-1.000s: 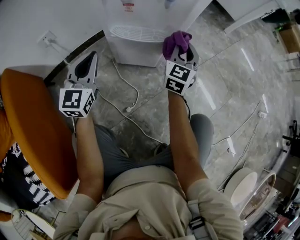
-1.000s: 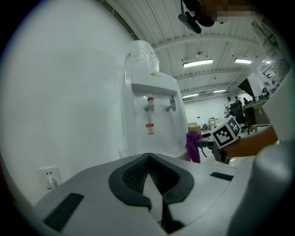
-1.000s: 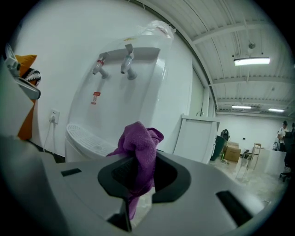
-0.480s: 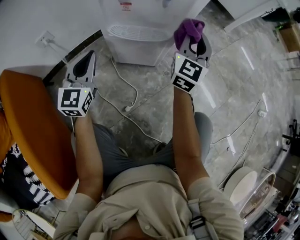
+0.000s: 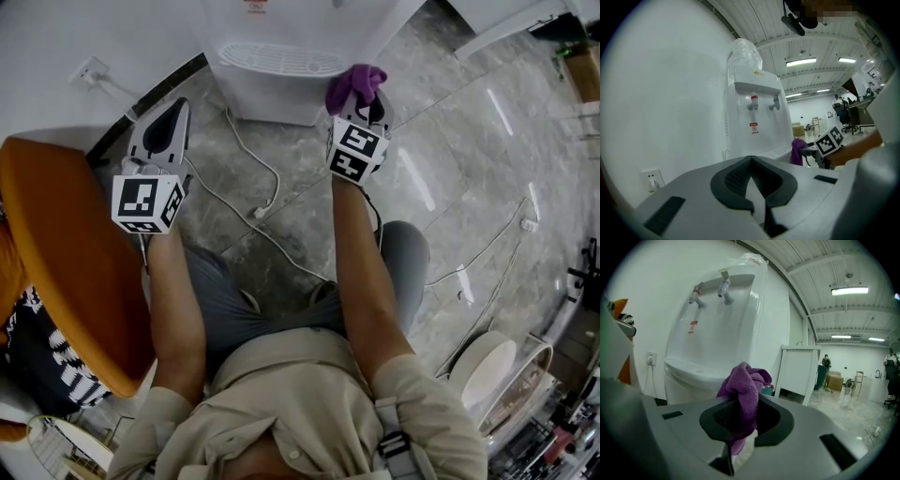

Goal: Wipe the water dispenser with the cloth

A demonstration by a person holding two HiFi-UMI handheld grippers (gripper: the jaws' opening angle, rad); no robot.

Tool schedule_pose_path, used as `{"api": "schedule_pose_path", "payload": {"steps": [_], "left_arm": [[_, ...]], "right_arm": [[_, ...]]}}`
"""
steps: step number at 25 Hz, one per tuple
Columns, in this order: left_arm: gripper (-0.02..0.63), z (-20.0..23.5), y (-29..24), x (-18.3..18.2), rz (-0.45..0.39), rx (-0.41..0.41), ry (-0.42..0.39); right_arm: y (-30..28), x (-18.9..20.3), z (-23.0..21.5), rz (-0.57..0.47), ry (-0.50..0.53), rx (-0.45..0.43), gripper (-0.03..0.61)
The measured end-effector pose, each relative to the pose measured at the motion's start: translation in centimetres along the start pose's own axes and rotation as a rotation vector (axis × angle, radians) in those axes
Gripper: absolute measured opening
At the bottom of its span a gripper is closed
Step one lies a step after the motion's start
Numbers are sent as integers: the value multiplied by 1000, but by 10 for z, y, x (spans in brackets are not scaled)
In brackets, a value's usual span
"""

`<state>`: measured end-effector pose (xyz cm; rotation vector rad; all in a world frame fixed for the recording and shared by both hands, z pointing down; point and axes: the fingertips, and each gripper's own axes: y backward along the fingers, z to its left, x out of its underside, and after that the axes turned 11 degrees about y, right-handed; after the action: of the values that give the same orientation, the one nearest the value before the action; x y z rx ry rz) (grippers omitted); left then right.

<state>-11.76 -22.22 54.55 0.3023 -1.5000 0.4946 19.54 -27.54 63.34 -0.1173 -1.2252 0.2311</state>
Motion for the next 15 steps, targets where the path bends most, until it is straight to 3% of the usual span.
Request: {"api": "schedule_pose_path", "payload": {"steps": [5, 15], "left_arm": [[15, 4, 4, -1, -3, -3, 2], [15, 9, 11, -4, -26, -3, 20]], "right_arm": [[-4, 21, 45, 68, -33, -80, 74], [-13, -5, 165, 59, -25, -268, 74]]}}
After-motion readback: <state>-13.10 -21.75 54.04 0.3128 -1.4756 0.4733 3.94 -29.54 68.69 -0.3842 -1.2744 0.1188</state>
